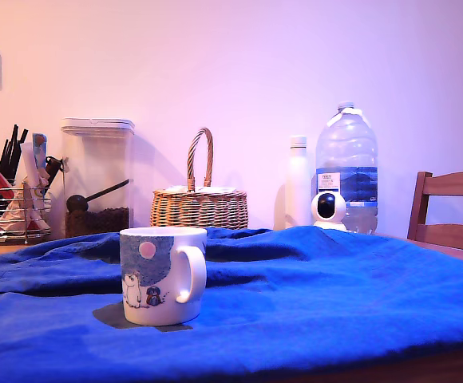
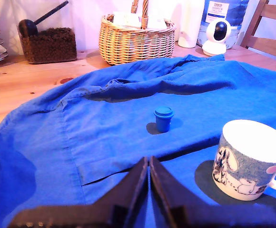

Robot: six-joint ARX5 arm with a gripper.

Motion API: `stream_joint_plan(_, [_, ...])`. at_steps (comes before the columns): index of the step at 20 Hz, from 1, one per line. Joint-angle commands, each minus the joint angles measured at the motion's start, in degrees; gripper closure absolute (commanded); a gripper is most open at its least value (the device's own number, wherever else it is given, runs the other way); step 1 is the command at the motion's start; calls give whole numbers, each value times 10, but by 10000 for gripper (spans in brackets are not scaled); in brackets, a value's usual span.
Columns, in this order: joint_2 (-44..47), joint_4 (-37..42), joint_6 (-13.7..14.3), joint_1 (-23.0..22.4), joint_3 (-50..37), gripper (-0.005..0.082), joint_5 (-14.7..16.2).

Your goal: Pick up the coffee capsules on the table and drop them inside the coffee cup

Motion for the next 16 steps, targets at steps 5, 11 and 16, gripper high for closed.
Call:
stream_joint_plan(5, [-47, -61, -38, 1, -12, 790, -25])
stream_joint_plan(11, [-47, -60, -57, 1, -12, 790, -19])
stream_joint_plan(16, [-47, -53, -92, 1, -12, 505, -19])
